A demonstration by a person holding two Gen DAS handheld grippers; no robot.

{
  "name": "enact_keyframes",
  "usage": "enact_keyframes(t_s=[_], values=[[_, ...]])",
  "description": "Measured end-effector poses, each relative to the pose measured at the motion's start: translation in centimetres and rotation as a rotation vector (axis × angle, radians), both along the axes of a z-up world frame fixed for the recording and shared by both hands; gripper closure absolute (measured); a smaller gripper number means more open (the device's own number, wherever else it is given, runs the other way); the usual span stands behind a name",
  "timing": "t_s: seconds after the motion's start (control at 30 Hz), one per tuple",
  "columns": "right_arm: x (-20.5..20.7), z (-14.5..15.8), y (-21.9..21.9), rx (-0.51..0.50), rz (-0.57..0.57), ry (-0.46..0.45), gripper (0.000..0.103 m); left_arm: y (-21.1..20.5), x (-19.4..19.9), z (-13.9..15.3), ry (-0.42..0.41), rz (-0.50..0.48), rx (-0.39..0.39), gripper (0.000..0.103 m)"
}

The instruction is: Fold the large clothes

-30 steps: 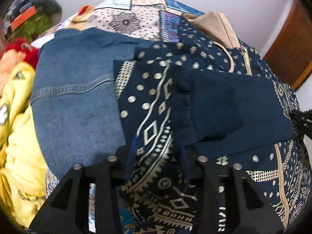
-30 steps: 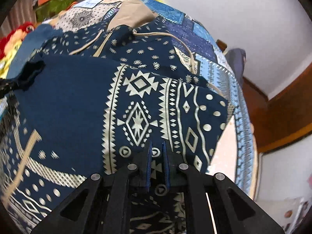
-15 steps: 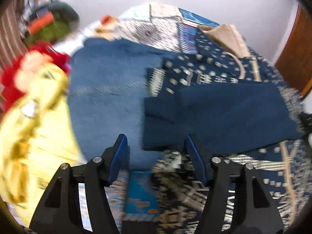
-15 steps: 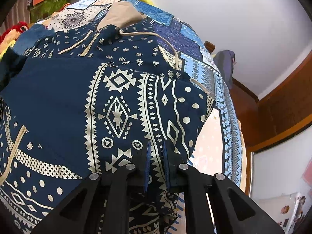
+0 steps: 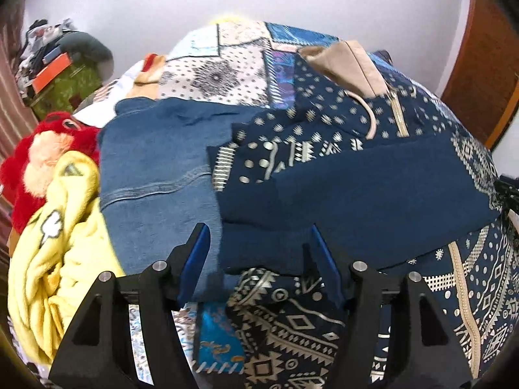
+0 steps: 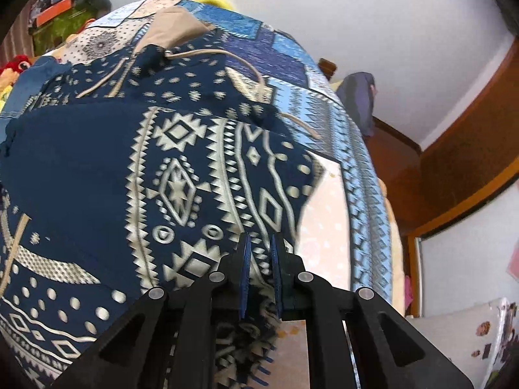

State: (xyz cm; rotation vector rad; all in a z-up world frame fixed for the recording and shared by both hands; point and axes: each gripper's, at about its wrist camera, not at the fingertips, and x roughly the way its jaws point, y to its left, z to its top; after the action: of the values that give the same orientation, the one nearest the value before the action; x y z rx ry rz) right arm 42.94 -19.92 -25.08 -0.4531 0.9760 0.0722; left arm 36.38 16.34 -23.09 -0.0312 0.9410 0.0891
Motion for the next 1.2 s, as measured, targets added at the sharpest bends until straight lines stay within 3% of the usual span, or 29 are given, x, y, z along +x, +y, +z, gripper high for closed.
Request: enact_keyframes(t_s=[0.03, 0.07, 0.1, 0.13, 0.23, 0.4, 0.47, 0.53, 0.63, 0.8, 0.97, 1.1, 1.2], values=[[0.0, -0.2, -0.5, -0.025, -0.019, -0.011, 0.070, -0.2, 0.4, -0.7, 0.019, -0.011, 0.003, 0.040], [0.0, -0.2, -1.2, -0.067, -0.047, -0.056, 0.029, -0.4, 0.8, -1.4, 0.038, -0.010, 0.015, 0.040], [0.0, -0.1, -1.8, -0.097, -0.072, -0.097, 0.012, -0.4, 1.5, -2.6, 0.077, 0.007, 0.043, 0.040], [0.1, -0.1, -2.8, -0.080, -0.082, -0.097, 0.003, -0.4, 1.8, -3.2, 0.098, 0.016, 0.052, 0.040], [0.4, 0.6, -5.4, 0.082, -0.106, -0.016, 0.003, 0.0, 2.2, -4.0, 0.115, 0.020, 0.012, 0.040], [1.0, 3.9, -5.2, 0.151, -0.076, -0.054, 0.003, 0.0, 3.1, -0.9, 0.047, 0.005, -0.002, 0.040], [1.9, 5.7, -4.0, 0.202, -0.044, -0.060, 0.003, -0.1, 4.1, 0.7, 0.023, -0.004, -0.017, 0.040], [2.9, 7.2, -2.6, 0.254, -0.011, -0.063, 0.003, -0.2, 5.2, 2.4, -0.005, -0.016, -0.017, 0.031], [4.6, 8.9, 0.4, 0.305, 0.043, -0.075, 0.003, -0.8, 7.9, 5.4, -0.058, -0.032, 0.006, 0.028], [9.2, 10.6, 5.0, 0.351, 0.088, -0.080, 0.003, -1.6, 12.6, 7.6, -0.091, -0.064, -0.014, 0.020], [14.0, 9.9, 8.2, 0.365, 0.095, -0.054, 0.003, -2.2, 18.1, 6.4, -0.061, -0.077, -0.048, 0.019], [18.6, 7.1, 10.0, 0.416, 0.068, 0.036, 0.003, -2.6, 22.3, 4.0, -0.008, -0.055, -0.087, 0.019], [21.8, 4.9, 11.0, 0.439, 0.037, 0.121, 0.003, -2.2, 24.7, 1.7, 0.054, -0.039, -0.174, 0.019]])
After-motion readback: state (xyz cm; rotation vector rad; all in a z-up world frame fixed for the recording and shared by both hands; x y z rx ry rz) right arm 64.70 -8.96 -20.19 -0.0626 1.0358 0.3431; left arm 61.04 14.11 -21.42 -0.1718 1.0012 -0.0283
